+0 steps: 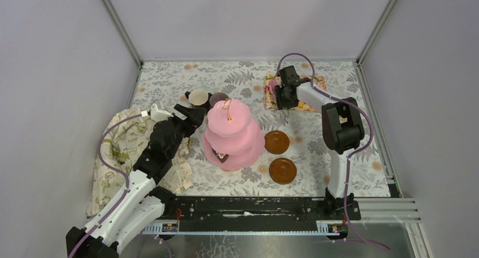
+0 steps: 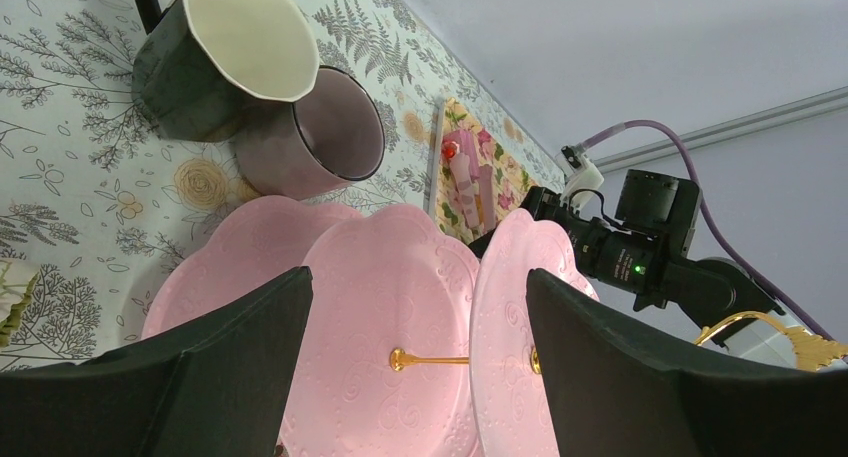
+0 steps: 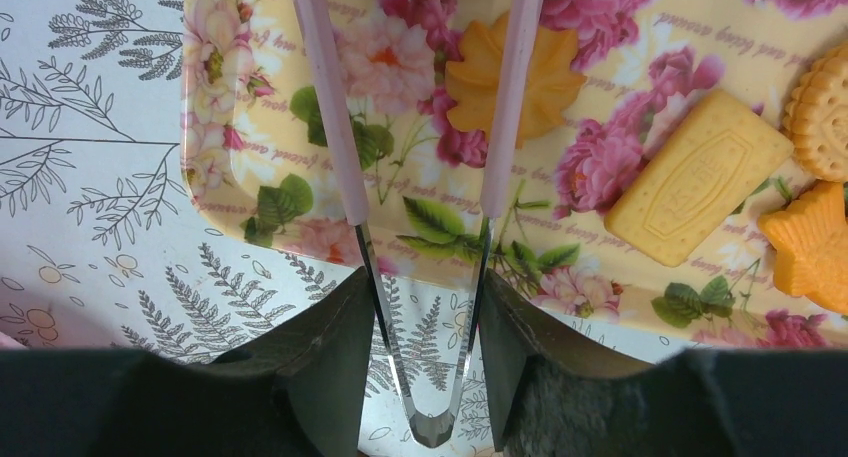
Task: Serve the afternoon tea
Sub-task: Pick up the desert from the tray, then place the desert on the desert table.
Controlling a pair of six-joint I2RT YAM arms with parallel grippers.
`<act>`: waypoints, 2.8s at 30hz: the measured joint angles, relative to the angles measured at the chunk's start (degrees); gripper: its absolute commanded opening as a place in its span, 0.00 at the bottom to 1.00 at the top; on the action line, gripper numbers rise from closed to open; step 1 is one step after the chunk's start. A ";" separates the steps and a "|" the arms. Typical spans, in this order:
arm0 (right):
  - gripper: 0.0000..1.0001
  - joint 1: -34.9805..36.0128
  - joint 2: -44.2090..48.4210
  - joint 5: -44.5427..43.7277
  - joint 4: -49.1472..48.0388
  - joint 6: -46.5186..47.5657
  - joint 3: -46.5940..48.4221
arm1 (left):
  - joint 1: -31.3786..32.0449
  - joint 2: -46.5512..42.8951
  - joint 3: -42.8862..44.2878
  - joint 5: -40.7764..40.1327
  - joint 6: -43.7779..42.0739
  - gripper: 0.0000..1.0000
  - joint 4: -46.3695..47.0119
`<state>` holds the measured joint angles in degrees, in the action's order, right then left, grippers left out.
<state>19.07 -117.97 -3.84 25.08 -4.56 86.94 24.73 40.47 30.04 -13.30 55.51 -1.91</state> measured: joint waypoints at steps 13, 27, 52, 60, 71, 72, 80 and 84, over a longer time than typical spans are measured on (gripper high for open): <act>0.23 0.00 -1.27 1.22 0.46 0.20 1.51 | 0.00 0.17 0.00 0.00 0.02 0.86 0.00; 0.10 -0.02 1.62 2.69 -0.94 -0.04 -1.77 | 0.00 -1.22 0.02 -0.28 0.02 0.86 -0.57; 0.08 10.21 35.41 2.43 -1.81 -6.29 -28.39 | 0.00 -2.95 2.86 -3.65 -1.05 0.87 -5.09; 0.08 16.59 43.19 -0.24 -0.70 -11.58 -37.07 | 0.00 -2.54 3.63 -3.67 -1.33 0.87 -5.66; 0.08 23.61 53.92 -1.73 1.68 -18.73 -44.11 | 0.00 -1.64 4.57 -3.65 -1.68 0.86 -5.53; 0.09 24.55 53.96 -1.88 1.77 -19.34 -44.30 | 0.00 -1.40 4.57 -3.67 -1.68 0.86 -5.53; 0.09 33.46 53.09 -3.72 1.57 -23.76 -45.11 | 0.00 -1.11 4.59 -3.72 -2.03 0.87 -5.51; 0.10 38.51 50.86 -5.46 1.36 -25.94 -45.09 | 0.00 -0.79 4.61 -3.72 -2.21 0.87 -5.49</act>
<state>57.58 -67.11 -9.30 26.44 -30.50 41.85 24.73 39.68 34.65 -17.02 53.30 -7.40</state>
